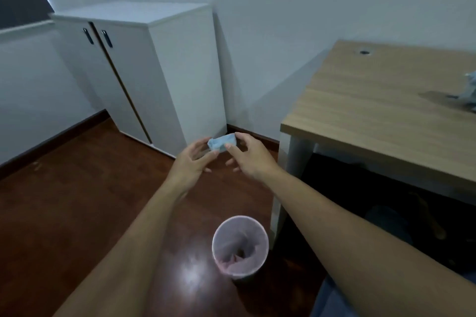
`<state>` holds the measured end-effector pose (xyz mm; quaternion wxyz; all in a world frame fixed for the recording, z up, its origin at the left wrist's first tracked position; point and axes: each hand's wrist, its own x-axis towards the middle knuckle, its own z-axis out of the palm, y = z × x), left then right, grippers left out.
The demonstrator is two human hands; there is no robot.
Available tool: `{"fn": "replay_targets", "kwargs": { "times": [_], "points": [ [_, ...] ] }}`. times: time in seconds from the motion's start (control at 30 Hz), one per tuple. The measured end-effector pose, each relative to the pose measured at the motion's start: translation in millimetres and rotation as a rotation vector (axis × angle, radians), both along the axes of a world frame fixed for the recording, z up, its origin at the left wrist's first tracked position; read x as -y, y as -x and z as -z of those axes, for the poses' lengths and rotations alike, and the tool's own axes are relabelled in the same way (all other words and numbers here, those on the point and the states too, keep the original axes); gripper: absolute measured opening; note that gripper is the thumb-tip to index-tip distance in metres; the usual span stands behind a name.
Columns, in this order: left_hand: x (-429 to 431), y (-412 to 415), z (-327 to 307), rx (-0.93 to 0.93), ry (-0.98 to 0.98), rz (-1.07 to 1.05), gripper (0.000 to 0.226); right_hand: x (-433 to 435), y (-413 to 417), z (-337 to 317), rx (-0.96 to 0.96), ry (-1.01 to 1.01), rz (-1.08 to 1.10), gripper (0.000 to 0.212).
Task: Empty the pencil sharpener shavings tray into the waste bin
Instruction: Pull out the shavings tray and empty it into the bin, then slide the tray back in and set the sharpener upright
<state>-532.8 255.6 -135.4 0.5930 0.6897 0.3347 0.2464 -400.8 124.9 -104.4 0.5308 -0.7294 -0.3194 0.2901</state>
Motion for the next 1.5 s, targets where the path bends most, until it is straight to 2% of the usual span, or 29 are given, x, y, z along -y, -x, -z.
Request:
{"fn": "replay_targets", "kwargs": {
  "times": [0.2, 0.4, 0.53, 0.63, 0.73, 0.87, 1.03, 1.17, 1.33, 1.4, 1.5],
  "points": [
    [-7.2, -17.0, -77.3, 0.097, -0.065, 0.078, 0.059, 11.3, -14.3, -79.5, 0.106, -0.07, -0.022, 0.056],
    [7.1, -42.9, -131.6, 0.155, -0.137, 0.155, 0.058, 46.1, -45.1, -135.6, 0.203, -0.114, -0.021, 0.049],
    [33.8, -68.9, -157.8, 0.185, -0.161, 0.215, 0.058, 93.0, -71.6, -166.1, 0.414, -0.063, 0.044, 0.057],
    [60.1, -97.7, -169.7, 0.189, -0.183, 0.289, 0.069, 139.5, -99.7, -187.0, 0.598, 0.002, 0.103, 0.054],
    [95.0, -129.0, -175.3, 0.169, -0.211, 0.384, 0.065, 189.0, -130.5, -204.4, 0.677, 0.045, 0.204, 0.048],
    [147.5, -174.8, -175.9, 0.145, -0.215, 0.49, 0.057, 255.4, -178.9, -214.6, 0.647, 0.029, 0.416, 0.039],
    [198.1, -221.4, -169.3, 0.126, -0.192, 0.552, 0.054, 322.5, -217.3, -207.6, 0.493, 0.011, 0.578, 0.044],
    [230.7, -264.4, -160.5, 0.098, -0.16, 0.616, 0.053, 367.1, -250.1, -174.0, 0.407, 0.099, 0.649, 0.069],
    [250.6, -301.2, -155.2, 0.034, -0.245, 0.685, 0.056, 394.0, -277.9, -132.8, 0.286, 0.117, 0.506, 0.101],
    [253.8, -314.9, -151.6, 0.032, -0.28, 0.686, 0.057, 397.6, -291.7, -120.8, 0.276, 0.087, 0.463, 0.094],
    [254.2, -334.5, -147.3, 0.03, -0.286, 0.695, 0.052, 398.4, -308.4, -116.2, 0.338, 0.031, 0.427, 0.07]
  ]
}}
